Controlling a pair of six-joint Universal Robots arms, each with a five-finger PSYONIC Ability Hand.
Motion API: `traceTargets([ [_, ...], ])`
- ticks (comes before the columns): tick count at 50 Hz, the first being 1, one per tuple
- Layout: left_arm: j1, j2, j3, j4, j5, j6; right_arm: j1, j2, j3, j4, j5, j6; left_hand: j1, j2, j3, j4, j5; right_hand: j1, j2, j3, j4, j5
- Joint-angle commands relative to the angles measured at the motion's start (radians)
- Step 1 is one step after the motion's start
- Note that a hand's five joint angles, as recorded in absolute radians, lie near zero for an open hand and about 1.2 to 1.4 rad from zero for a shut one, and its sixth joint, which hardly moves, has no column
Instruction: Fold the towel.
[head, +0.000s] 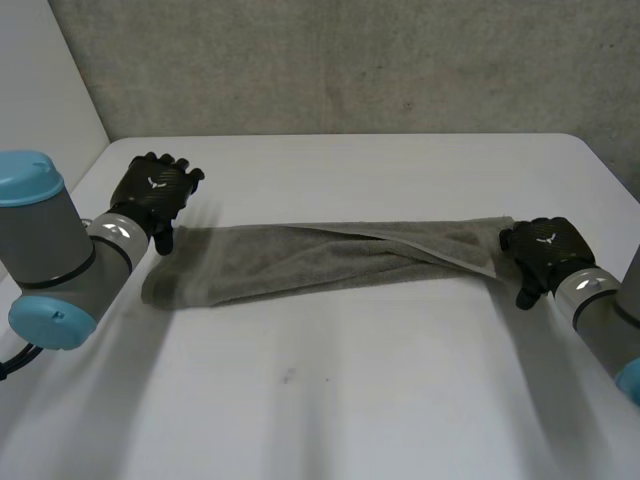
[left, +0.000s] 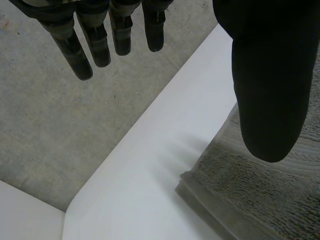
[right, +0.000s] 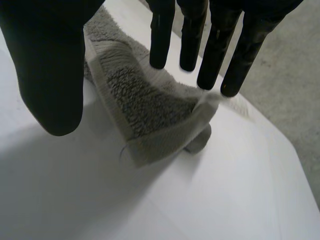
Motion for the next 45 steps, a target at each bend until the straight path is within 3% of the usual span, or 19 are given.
traceTargets([
  [1,0.0,-0.003,-0.005,0.002,0.002,-0.009,0.012,0.047,-0.006,-0.17,0.004,-0.015,0.014,0.021,0.016,0.021,0.021,0.616,0.559,0.547,0.542,0.56],
  [2,0.0,-0.003,-0.005,0.002,0.002,-0.009,0.012,0.046,-0.006,-0.17,0.004,-0.015,0.014,0.021,0.016,0.021,0.021,0.618,0.561,0.549,0.544,0.562],
  [4,0.0,-0.006,-0.005,0.005,0.003,-0.031,0.017,0.028,-0.007,-0.207,0.003,-0.018,0.014,0.021,0.016,0.021,0.021,0.991,0.934,0.922,0.917,0.935],
  [11,0.0,-0.016,0.004,0.042,0.006,-0.098,0.06,-0.11,0.0,-0.172,-0.002,-0.006,0.031,0.038,0.033,0.039,0.039,0.992,0.936,0.923,0.919,0.937],
  [18,0.0,-0.047,0.044,0.091,0.032,-0.158,0.101,-0.295,-0.064,0.104,-0.081,-0.001,0.043,0.05,0.045,0.05,0.051,0.992,0.936,0.923,0.919,0.937],
  [25,-0.002,-0.096,0.096,0.092,0.175,-0.235,0.103,-0.438,-0.156,0.33,-0.123,-0.004,0.043,0.05,0.045,0.05,0.051,0.992,0.936,0.923,0.919,0.937],
  [32,-0.013,-0.154,0.143,0.091,0.288,-0.313,0.104,-0.565,-0.187,0.361,-0.155,-0.003,0.028,0.035,0.03,0.036,0.036,0.992,0.936,0.923,0.919,0.937],
  [36,-0.034,-0.183,0.169,0.088,0.313,-0.315,0.103,-0.651,-0.2,0.357,-0.216,-0.001,0.028,0.035,0.03,0.036,0.036,0.992,0.936,0.923,0.919,0.937],
  [41,-0.06,-0.225,0.202,0.085,0.321,-0.316,0.101,-0.688,-0.222,0.36,-0.224,-0.001,0.061,0.068,0.063,0.068,0.068,0.992,0.936,0.923,0.919,0.937],
  [43,-0.062,-0.24,0.212,0.083,0.318,-0.316,0.101,-0.693,-0.225,0.361,-0.224,-0.001,0.087,0.094,0.089,0.094,0.095,0.992,0.936,0.923,0.919,0.937],
  [45,-0.063,-0.271,0.235,0.082,0.313,-0.316,0.101,-0.696,-0.225,0.361,-0.223,-0.001,0.484,0.491,0.486,0.491,0.491,0.992,0.936,0.923,0.919,0.937],
])
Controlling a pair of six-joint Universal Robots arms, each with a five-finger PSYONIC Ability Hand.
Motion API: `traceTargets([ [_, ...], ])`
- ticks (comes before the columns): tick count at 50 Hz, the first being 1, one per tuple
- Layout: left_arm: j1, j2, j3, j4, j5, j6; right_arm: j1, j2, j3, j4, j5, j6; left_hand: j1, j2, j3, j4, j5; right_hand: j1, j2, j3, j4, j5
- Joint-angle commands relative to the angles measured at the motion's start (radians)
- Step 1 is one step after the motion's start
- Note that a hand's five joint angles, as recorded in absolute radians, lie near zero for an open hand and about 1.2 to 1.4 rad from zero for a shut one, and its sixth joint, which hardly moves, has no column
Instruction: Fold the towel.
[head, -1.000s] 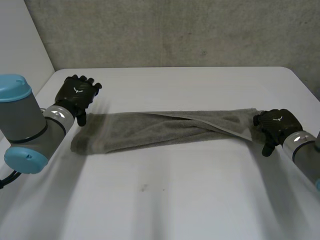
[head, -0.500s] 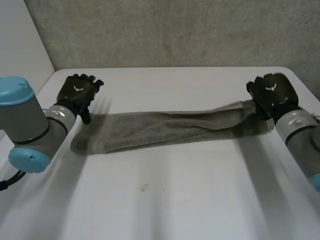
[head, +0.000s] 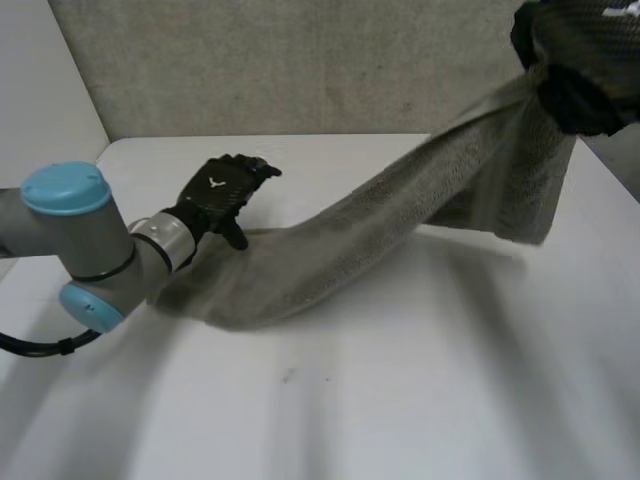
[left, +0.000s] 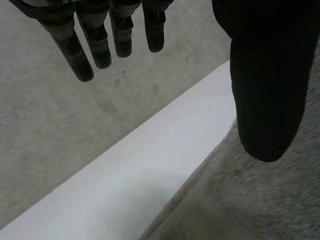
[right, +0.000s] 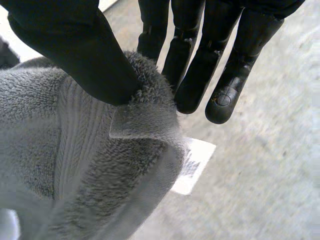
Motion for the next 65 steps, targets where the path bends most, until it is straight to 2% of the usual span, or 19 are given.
traceTargets([
  [1,-0.016,-0.063,0.048,-0.004,-0.009,0.003,-0.001,-0.031,-0.014,-0.004,-0.004,0.002,0.468,0.465,0.466,0.467,0.466,0.43,0.219,0.209,0.204,0.244],
  [2,-0.016,-0.077,0.058,-0.004,-0.012,0.003,-0.002,-0.029,-0.015,-0.004,-0.001,0.002,0.686,0.683,0.684,0.685,0.684,0.43,0.219,0.209,0.204,0.244],
  [4,-0.016,-0.093,0.065,-0.007,-0.009,0.003,-0.007,-0.028,-0.021,-0.004,0.008,0.005,0.724,0.721,0.721,0.722,0.721,0.43,0.219,0.209,0.204,0.244],
  [7,-0.016,-0.123,0.069,-0.021,0.005,0.003,-0.013,-0.025,-0.038,-0.004,0.025,0.022,0.544,0.542,0.542,0.543,0.542,0.43,0.219,0.209,0.204,0.244],
  [8,-0.016,-0.137,0.069,-0.033,0.009,0.003,-0.013,-0.025,-0.038,-0.004,0.025,0.022,0.309,0.306,0.306,0.308,0.307,0.43,0.219,0.209,0.204,0.244],
  [14,-0.022,-0.128,0.072,-0.074,0.024,-0.003,-0.01,-0.019,-0.047,-0.002,0.017,0.043,0.031,0.029,0.029,0.03,0.029,0.43,0.219,0.209,0.204,0.244],
  [17,-0.031,-0.111,0.074,-0.082,0.025,-0.018,-0.004,-0.017,-0.043,-0.002,0.017,0.043,0.025,0.022,0.022,0.024,0.023,0.43,0.219,0.209,0.204,0.244],
  [23,-0.042,-0.068,0.097,-0.096,0.067,-0.173,-0.002,-0.02,-0.035,-0.005,0.013,0.043,0.063,0.06,0.06,0.062,0.061,0.43,0.219,0.209,0.204,0.244],
  [27,-0.064,-0.096,0.135,-0.149,0.191,-0.261,-0.002,-0.02,-0.034,-0.009,0.014,0.043,0.177,0.174,0.174,0.176,0.175,0.43,0.219,0.209,0.204,0.244],
  [32,-0.097,-0.154,0.189,-0.223,0.276,-0.285,-0.002,-0.019,-0.035,-0.01,0.019,0.042,0.306,0.304,0.304,0.305,0.304,0.43,0.219,0.209,0.204,0.244],
  [36,-0.111,-0.179,0.21,-0.255,0.276,-0.284,-0.004,-0.017,-0.04,-0.012,0.022,0.04,0.404,0.401,0.401,0.402,0.401,0.43,0.219,0.209,0.204,0.244],
  [39,-0.114,-0.185,0.218,-0.257,0.273,-0.282,-0.004,-0.014,-0.044,-0.012,0.023,0.037,0.624,0.621,0.621,0.623,0.622,0.43,0.219,0.209,0.204,0.244],
  [41,-0.114,-0.177,0.223,-0.257,0.252,-0.278,-0.004,-0.011,-0.046,-0.013,0.023,0.037,0.997,0.994,0.995,0.996,0.995,0.43,0.219,0.209,0.204,0.244],
  [43,-0.114,-0.172,0.226,-0.254,0.221,-0.278,-0.007,-0.01,-0.047,-0.013,0.023,0.034,1.147,1.145,1.145,1.146,1.145,0.43,0.219,0.209,0.204,0.244],
  [45,-0.114,-0.163,0.235,-0.248,0.169,-0.278,-0.007,-0.008,-0.047,-0.015,0.023,0.033,1.149,1.146,1.146,1.148,1.147,0.43,0.219,0.209,0.204,0.244],
  [47,-0.102,-0.116,0.235,-0.225,0.038,-0.275,-0.008,-0.005,-0.047,-0.018,0.025,0.033,1.149,1.146,1.146,1.148,1.147,0.43,0.219,0.209,0.204,0.244],
  [52,-0.061,0.014,0.172,-0.18,-0.128,-0.273,-0.013,0.021,-0.047,-0.019,0.029,0.033,1.149,1.146,1.146,1.148,1.147,0.43,0.219,0.209,0.204,0.244],
  [61,0.001,0.335,-0.061,-0.111,-0.143,-0.186,-0.016,0.121,-0.04,0.036,0.036,0.028,1.149,1.146,1.146,1.148,1.147,0.43,0.219,0.209,0.204,0.244],
  [65,0.021,0.533,-0.193,-0.119,-0.149,-0.021,-0.018,0.199,-0.052,0.148,0.057,-0.027,1.149,1.146,1.146,1.148,1.147,0.43,0.219,0.209,0.204,0.244],
])
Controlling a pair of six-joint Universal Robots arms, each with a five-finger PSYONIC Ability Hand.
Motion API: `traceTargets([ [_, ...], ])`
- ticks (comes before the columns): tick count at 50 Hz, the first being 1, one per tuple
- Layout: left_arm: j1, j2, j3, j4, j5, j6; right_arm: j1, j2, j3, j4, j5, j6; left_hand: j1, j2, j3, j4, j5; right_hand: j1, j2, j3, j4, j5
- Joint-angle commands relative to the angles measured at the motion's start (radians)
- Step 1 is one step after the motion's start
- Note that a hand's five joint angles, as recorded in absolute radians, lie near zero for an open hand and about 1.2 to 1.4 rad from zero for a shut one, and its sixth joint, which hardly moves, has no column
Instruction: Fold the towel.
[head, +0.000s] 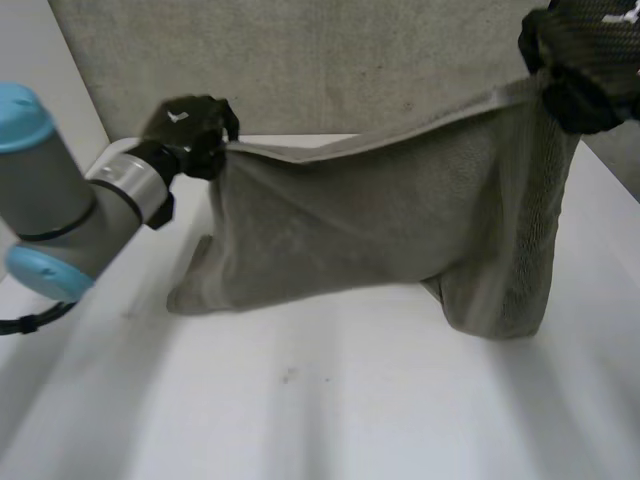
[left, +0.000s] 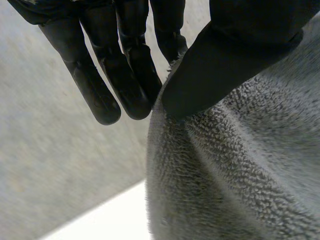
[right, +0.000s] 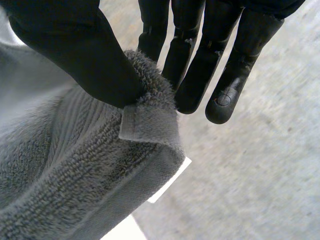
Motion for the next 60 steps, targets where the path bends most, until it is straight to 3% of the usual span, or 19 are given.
traceTargets([
  [1,0.034,0.341,-0.233,-0.007,0.003,0.269,-0.001,0.112,-0.013,0.136,0.023,-0.056,0.207,0.18,0.181,0.179,0.185,0.43,0.219,0.209,0.2,0.244],
  [2,0.034,0.341,-0.234,-0.007,0.003,0.27,0.0,0.134,-0.014,0.179,0.031,-0.094,0.207,0.18,0.181,0.179,0.185,0.43,0.219,0.209,0.2,0.244],
  [6,0.048,0.529,-0.385,-0.088,-0.005,0.527,0.003,0.156,-0.007,0.267,0.055,-0.182,0.207,0.18,0.181,0.179,0.185,0.43,0.219,0.209,0.2,0.244],
  [9,0.048,0.573,-0.427,-0.135,-0.011,0.604,0.017,0.173,0.01,0.327,0.074,-0.246,0.207,0.18,0.181,0.179,0.185,0.43,0.219,0.209,0.2,0.244],
  [10,0.048,0.602,-0.476,-0.203,-0.035,0.682,0.026,0.182,0.022,0.352,0.08,-0.266,0.207,0.18,0.181,0.179,0.185,0.43,0.219,0.209,0.2,0.244],
  [13,0.039,0.593,-0.542,-0.312,-0.095,0.748,0.052,0.199,0.048,0.386,0.085,-0.288,0.207,0.18,0.181,0.179,0.185,0.43,0.219,0.209,0.2,0.244],
  [17,0.023,0.551,-0.585,-0.368,-0.114,0.749,0.069,0.224,0.065,0.409,0.085,-0.299,0.207,0.18,0.181,0.179,0.185,0.43,0.219,0.209,0.2,0.244],
  [25,0.014,0.269,-0.596,-0.383,-0.108,0.75,0.138,0.361,0.067,0.449,0.146,-0.371,0.207,0.18,0.181,0.179,0.185,0.43,0.219,0.209,0.2,0.244],
  [30,0.01,0.101,-0.419,-0.34,-0.112,0.747,0.179,0.478,-0.052,0.426,0.228,-0.369,0.207,0.18,0.181,0.179,0.185,0.43,0.219,0.209,0.2,0.244],
  [36,0.007,0.059,-0.177,-0.24,-0.12,0.738,0.216,0.581,-0.263,0.344,0.29,-0.357,0.207,0.18,0.181,0.179,0.185,0.43,0.219,0.209,0.2,0.244],
  [39,0.005,0.044,0.025,-0.122,-0.129,0.71,0.223,0.612,-0.45,0.212,0.327,-0.303,0.207,0.18,0.181,0.179,0.185,0.43,0.219,0.209,0.2,0.244],
  [41,-0.007,0.033,0.244,0.033,-0.143,0.648,0.221,0.606,-0.6,0.004,0.341,-0.23,0.207,0.18,0.181,0.179,0.185,0.43,0.219,0.209,0.2,0.244],
  [42,-0.007,0.033,0.245,0.034,-0.143,0.647,0.221,0.606,-0.6,0.003,0.341,-0.23,0.207,0.18,0.181,0.179,0.185,0.43,0.219,0.209,0.2,0.244],
  [44,-0.013,0.031,0.332,0.12,-0.157,0.597,0.213,0.558,-0.637,-0.264,0.342,-0.179,0.207,0.18,0.181,0.179,0.185,0.43,0.219,0.209,0.2,0.244],
  [45,-0.016,0.034,0.393,0.202,-0.175,0.542,0.213,0.558,-0.637,-0.265,0.342,-0.179,0.207,0.18,0.181,0.179,0.185,0.43,0.219,0.209,0.2,0.244],
  [46,-0.012,0.042,0.427,0.28,-0.201,0.49,0.212,0.519,-0.617,-0.395,0.35,-0.158,0.207,0.18,0.181,0.179,0.185,0.43,0.219,0.209,0.2,0.244],
  [49,-0.009,0.065,0.43,0.377,-0.233,0.415,0.213,0.453,-0.542,-0.549,0.35,-0.148,0.207,0.18,0.181,0.179,0.185,0.43,0.219,0.209,0.2,0.244],
  [51,-0.009,0.085,0.41,0.372,-0.235,0.399,0.213,0.443,-0.521,-0.551,0.345,-0.148,0.207,0.18,0.181,0.179,0.185,0.43,0.219,0.209,0.2,0.244],
  [60,0.007,0.125,0.067,0.312,-0.189,0.397,0.21,0.434,-0.328,-0.395,0.278,-0.138,0.207,0.18,0.181,0.179,0.185,0.43,0.219,0.209,0.2,0.244],
])
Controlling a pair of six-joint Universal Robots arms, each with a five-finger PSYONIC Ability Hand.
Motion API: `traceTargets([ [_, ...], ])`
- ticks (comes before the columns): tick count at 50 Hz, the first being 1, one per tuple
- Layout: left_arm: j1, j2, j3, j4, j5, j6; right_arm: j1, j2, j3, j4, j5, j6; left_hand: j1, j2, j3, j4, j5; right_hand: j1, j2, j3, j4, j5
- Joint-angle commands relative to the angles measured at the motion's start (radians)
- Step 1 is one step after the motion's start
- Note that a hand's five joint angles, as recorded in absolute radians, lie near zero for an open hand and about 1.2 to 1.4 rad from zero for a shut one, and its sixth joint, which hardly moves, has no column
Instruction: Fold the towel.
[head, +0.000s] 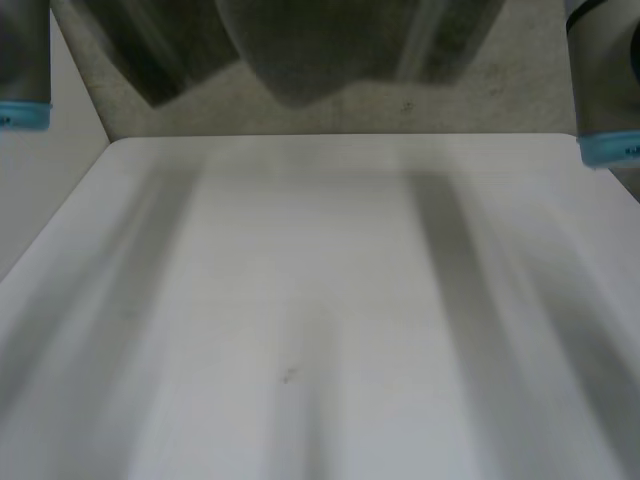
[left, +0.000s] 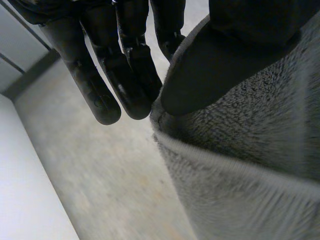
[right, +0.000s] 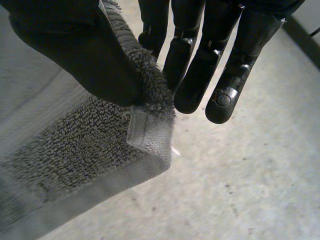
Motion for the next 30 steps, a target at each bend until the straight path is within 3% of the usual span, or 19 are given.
traceTargets([
  [1,0.01,0.022,-0.282,-0.044,0.042,0.005,-0.004,0.0,0.193,0.168,-0.079,0.002,0.197,0.179,0.18,0.178,0.181,0.43,0.217,0.208,0.2,0.233],
  [9,0.014,-0.03,-0.662,0.036,0.143,0.052,-0.016,0.072,0.374,0.298,-0.104,-0.008,0.197,0.179,0.18,0.178,0.181,0.43,0.217,0.208,0.2,0.233],
  [18,0.017,-0.16,-0.804,0.07,0.199,0.174,-0.041,0.101,0.528,0.4,-0.107,0.006,0.197,0.179,0.18,0.178,0.181,0.43,0.217,0.208,0.2,0.233],
  [21,0.019,-0.177,-0.828,0.054,0.199,0.22,-0.064,0.092,0.575,0.403,-0.107,0.006,0.047,0.029,0.03,0.029,0.032,0.43,0.217,0.208,0.2,0.233],
  [22,0.02,-0.179,-0.836,0.047,0.199,0.234,-0.07,0.087,0.596,0.405,-0.108,0.006,-0.139,-0.157,-0.156,-0.157,-0.154,0.43,0.217,0.208,0.2,0.233],
  [23,0.02,-0.179,-0.836,0.047,0.199,0.234,-0.073,0.084,0.615,0.405,-0.111,0.006,-0.141,-0.159,-0.158,-0.159,-0.156,0.43,0.217,0.208,0.2,0.233],
  [25,0.033,-0.177,-0.836,0.035,0.197,0.238,-0.079,0.08,0.633,0.403,-0.113,0.006,-0.404,-0.422,-0.421,-0.422,-0.42,0.43,0.217,0.208,0.2,0.233],
  [30,0.054,-0.174,-0.831,0.033,0.197,0.237,-0.115,0.028,0.682,0.394,-0.121,0.02,-0.454,-0.472,-0.471,-0.473,-0.47,0.43,0.217,0.208,0.2,0.233],
])
